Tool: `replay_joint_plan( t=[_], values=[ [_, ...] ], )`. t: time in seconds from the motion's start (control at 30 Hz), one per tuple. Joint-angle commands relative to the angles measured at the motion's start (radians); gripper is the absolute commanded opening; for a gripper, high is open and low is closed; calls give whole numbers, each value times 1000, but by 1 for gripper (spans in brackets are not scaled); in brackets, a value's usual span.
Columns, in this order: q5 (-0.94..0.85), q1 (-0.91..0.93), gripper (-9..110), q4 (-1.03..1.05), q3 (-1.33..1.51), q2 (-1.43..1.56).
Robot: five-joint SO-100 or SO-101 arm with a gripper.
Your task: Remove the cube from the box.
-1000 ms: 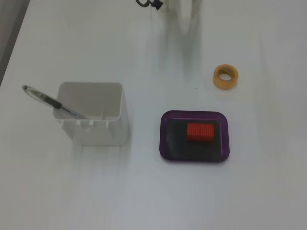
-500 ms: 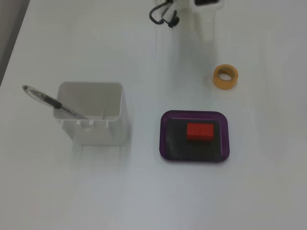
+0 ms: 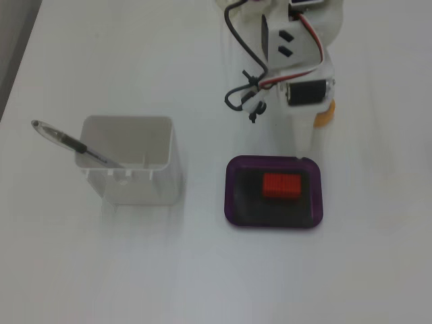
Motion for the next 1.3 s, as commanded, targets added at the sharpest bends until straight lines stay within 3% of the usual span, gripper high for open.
replay_joint_plan(
  t=[0.0, 0.73, 1.0, 1.1, 1.27],
  values=[
    [6, -5, 19, 3, -156, -80],
    [-5, 83, 18, -11, -353, -388],
    [-6, 81, -1, -12, -365, -383],
    [0, 80, -1, 21, -469, -382],
    [5, 80, -1, 259, -778, -350]
  ],
)
